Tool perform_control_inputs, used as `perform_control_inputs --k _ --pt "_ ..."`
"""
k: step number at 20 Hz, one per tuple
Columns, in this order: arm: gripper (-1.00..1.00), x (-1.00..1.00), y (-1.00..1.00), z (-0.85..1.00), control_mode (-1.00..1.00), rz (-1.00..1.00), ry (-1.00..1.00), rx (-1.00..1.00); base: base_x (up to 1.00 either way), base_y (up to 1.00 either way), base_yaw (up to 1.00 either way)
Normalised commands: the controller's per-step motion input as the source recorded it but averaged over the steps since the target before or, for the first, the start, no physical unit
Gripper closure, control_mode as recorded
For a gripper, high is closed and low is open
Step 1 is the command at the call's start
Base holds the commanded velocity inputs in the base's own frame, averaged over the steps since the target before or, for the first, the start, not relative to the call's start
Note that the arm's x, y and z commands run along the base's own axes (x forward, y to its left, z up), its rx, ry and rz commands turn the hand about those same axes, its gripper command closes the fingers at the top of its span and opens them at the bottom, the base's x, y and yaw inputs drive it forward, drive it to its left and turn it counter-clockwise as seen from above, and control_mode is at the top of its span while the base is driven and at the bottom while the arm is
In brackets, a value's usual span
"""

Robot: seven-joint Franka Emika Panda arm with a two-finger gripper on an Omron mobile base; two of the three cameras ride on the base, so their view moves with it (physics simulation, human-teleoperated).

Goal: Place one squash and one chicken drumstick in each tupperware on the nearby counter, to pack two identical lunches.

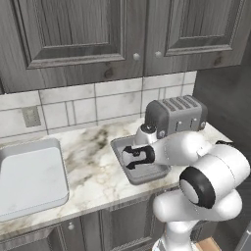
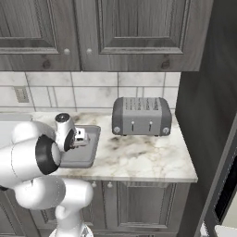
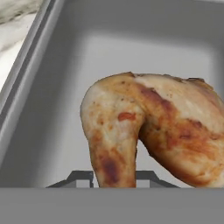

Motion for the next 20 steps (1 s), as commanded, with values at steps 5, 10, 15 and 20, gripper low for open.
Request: perform_control_inputs --k 5,10,15,20 --pt "1.0 0.32 0.0 -0.28 -1.0 0.0 0.0 0.0 0.0 0.0 0.0" --pt "-1.0 0.12 0.0 -0.13 -1.0 0.0 0.0 0.0 0.0 0.0 0.0" --pt "-1.0 -0.16 -0.32 0.1 -1.0 0.0 -0.03 0.0 0.0 0.0 0.0" --pt "-1.0 -0.36 -0.15 0.56 -1.0 0.0 -0.09 0.0 0.0 0.0 0.0"
